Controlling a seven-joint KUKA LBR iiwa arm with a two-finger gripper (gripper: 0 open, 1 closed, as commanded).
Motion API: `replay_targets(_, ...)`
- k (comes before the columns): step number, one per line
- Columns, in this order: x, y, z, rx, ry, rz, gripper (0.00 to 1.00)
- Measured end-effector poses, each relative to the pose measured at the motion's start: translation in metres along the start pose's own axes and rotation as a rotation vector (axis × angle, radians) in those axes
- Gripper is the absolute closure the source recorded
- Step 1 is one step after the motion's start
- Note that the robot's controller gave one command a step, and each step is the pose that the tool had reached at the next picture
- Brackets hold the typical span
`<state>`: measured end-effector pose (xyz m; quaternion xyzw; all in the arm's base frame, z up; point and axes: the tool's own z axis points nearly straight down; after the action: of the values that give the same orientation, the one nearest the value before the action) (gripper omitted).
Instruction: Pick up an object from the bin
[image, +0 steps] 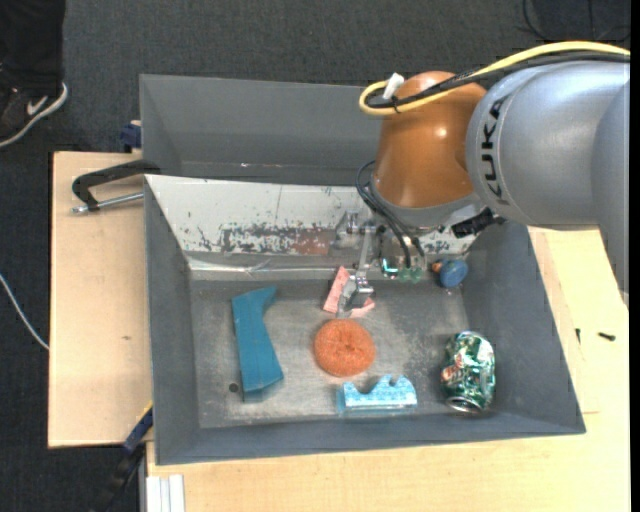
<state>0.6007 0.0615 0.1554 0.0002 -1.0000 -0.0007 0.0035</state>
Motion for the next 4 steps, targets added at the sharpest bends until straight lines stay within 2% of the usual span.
replay_targets(1,-0.002,0.0,-0.005,0.0,-0.008,0.001,0.0)
replay_targets(2,0.016,-0.013,0.044,0.0,-0.013,-0.068,0.0)
replay_targets(3,0.03,-0.033,0.076,-0.003,-0.016,-0.1,1.0)
replay_targets(4,0.03,-0.033,0.076,-0.003,-0.017,-0.1,1.0)
